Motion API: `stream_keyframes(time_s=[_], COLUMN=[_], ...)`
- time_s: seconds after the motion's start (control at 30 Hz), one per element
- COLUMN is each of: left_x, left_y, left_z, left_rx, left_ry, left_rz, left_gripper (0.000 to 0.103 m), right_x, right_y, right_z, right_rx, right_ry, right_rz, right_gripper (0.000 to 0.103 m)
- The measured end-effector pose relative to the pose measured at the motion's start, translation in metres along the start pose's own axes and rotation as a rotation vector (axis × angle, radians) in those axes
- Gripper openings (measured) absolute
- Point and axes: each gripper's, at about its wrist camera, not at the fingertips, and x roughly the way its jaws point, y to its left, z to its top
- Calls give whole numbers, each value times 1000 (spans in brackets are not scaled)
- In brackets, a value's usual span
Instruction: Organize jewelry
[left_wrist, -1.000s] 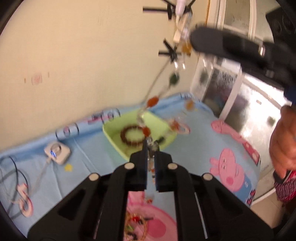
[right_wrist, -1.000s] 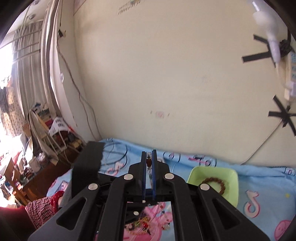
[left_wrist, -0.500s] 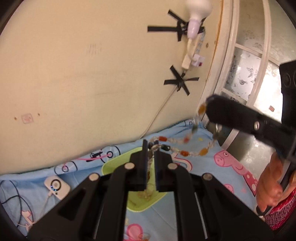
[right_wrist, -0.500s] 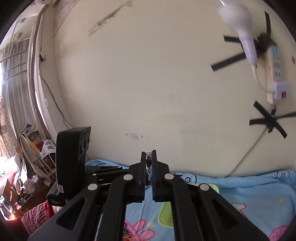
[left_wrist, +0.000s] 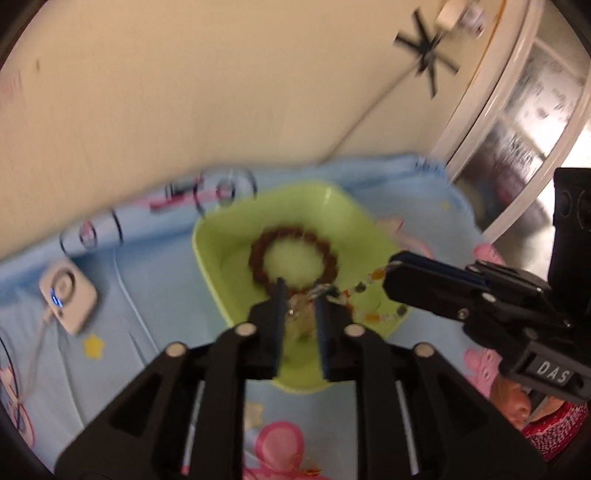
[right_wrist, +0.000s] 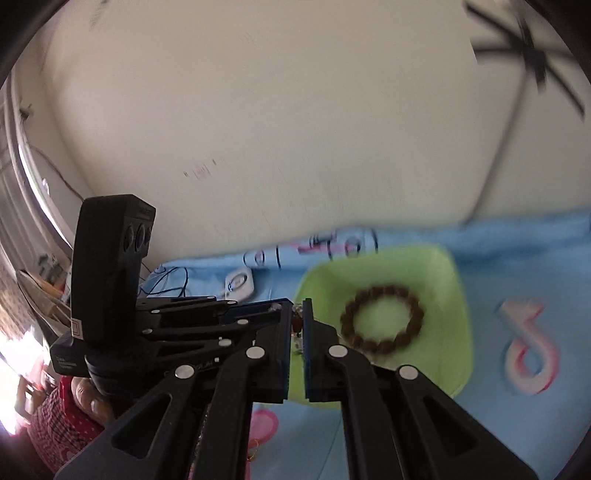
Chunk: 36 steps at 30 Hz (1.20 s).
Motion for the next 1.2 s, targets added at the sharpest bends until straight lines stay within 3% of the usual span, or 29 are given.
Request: stream_keyframes(time_s=[0.03,0.1,0.17,0.2,0.27,0.43,0.53,0.63,0.8,0.87,1.03,1.1,1.13,1.2], left_x=[5,8,0,-4,-22,-76,-98,-112,-122,-124,-130,-127,-122,-114], left_y=[3,8,10,11,16,30,38,50,67,67,61,55,51,45], left_z=[-3,-10,-14,-15,-17,-37,-63,-97,-156,-174,-205,-214,-218,-222], left_rx=[-6,-15,-18,-23,-37,-84,-103,-128,-206,-218,-219,-209,-204,-181], left_ry=[24,47,41,36,0,-108,-139,-144,-132,-128,-117,-108,-90,-73], left_rz=[4,-1,-15,-16,-27,-70,-67,-39,-38,-23,-77,-80,-65,-40], left_gripper=[30,31,32,32,32,32,32,32,32,32,32,39,51,52], right_x=[7,19,21,20,12,-22,-29,-23,8,21,37,48,51,49], right_y=[-6,-18,-22,-19,-11,19,32,45,73,85,95,91,88,86], right_z=[-4,-10,-12,-10,-12,-24,-49,-78,-120,-126,-132,-133,-133,-133], right_rx=[35,122,149,144,128,38,3,-81,-196,-224,-223,-190,-171,-151], right_ry=[20,67,60,52,26,-61,-26,59,237,269,317,340,350,338], right_rz=[27,56,55,45,39,39,89,52,61,68,68,70,77,98], right_gripper=[0,0,3,13,20,24,31,30,6,5,5,5,5,0])
